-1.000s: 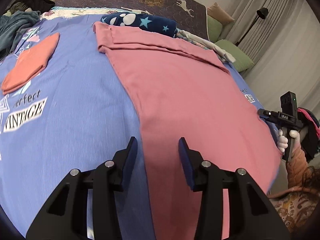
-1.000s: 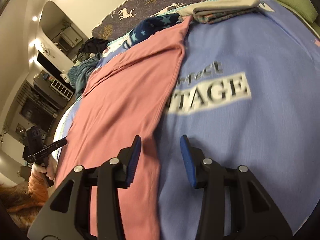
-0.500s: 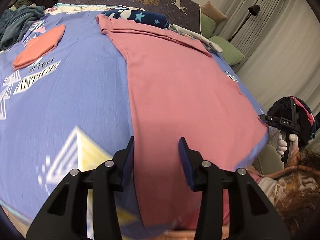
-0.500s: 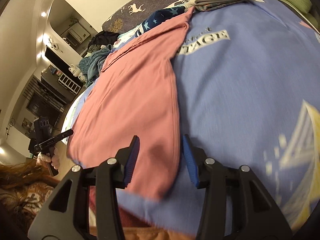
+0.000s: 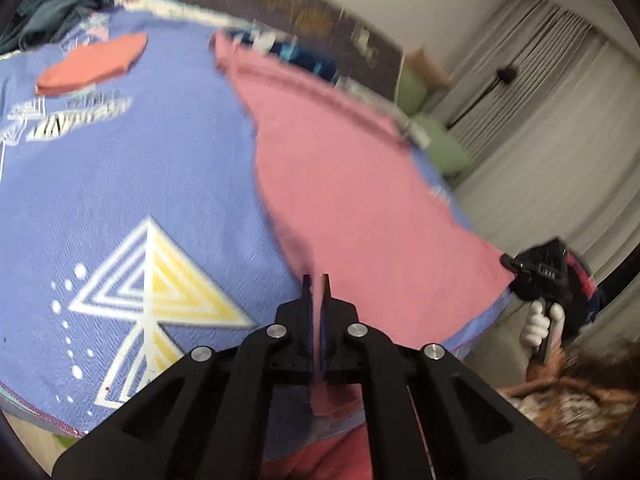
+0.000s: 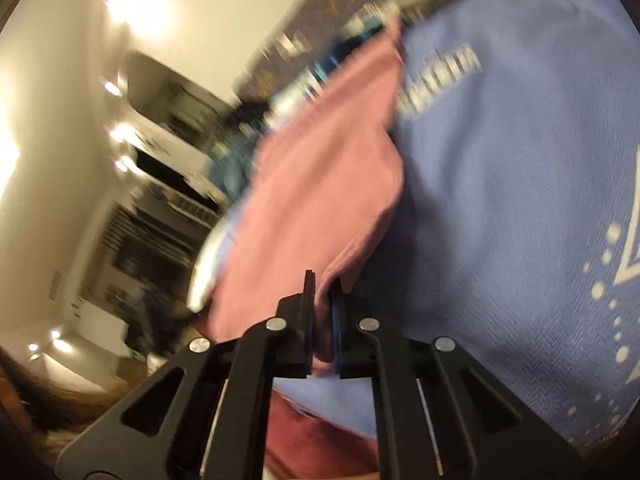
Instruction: Fold small clothes
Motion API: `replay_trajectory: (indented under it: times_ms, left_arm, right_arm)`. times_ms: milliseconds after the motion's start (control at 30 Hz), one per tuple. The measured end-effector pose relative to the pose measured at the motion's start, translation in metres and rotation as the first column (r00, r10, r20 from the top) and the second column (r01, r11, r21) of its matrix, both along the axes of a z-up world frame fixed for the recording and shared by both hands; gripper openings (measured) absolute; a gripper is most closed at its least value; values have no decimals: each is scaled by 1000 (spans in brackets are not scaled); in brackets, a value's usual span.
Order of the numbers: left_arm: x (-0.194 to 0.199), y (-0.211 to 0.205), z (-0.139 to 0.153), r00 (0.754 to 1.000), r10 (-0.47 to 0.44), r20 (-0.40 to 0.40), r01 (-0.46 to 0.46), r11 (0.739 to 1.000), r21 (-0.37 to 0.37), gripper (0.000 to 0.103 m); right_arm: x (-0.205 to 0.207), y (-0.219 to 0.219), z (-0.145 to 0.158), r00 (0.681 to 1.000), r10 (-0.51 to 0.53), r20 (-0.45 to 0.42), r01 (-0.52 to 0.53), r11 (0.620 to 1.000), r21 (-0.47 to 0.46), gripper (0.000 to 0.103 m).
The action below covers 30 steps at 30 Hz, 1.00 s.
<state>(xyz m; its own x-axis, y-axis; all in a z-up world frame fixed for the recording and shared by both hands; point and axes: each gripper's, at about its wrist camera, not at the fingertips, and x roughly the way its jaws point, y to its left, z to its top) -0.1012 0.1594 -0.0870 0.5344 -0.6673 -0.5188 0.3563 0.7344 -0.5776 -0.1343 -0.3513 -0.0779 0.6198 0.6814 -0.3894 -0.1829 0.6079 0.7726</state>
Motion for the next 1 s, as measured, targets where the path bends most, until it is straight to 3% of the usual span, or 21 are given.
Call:
replay_trajectory:
  times_ms: [133,367,467,567,833,1000]
  left_arm:
    - [-13,9,48,987,28,159,-2,987,-160,2]
    - [-29,10,97,967,60,249,13,959,-284,1]
    - [-47,8,116,952,75,298,-1,971,-241,2]
    - [-53,9,121,946,85,313,-21,979,-203,2]
    - [-11,6,95,973,114,201,-76,979,-188,2]
    - [7,-1,98,975,97,202,-61,982,-177,2]
  right_arm:
    - [-18,-12,36,990,-39,138,29,997,74,6]
    - [-48,-17,79,955,-87,284,49,989,139,6]
    - [-64,-19,101,930,-107,352,69,990,120,6]
    - [-74,-16,117,913,-115,391,111,993,33,6]
    - [-36,-18,98,934,-147,327,136,989,58,6]
    - [-12,-13,93,939,-142,314,138,990,34,7]
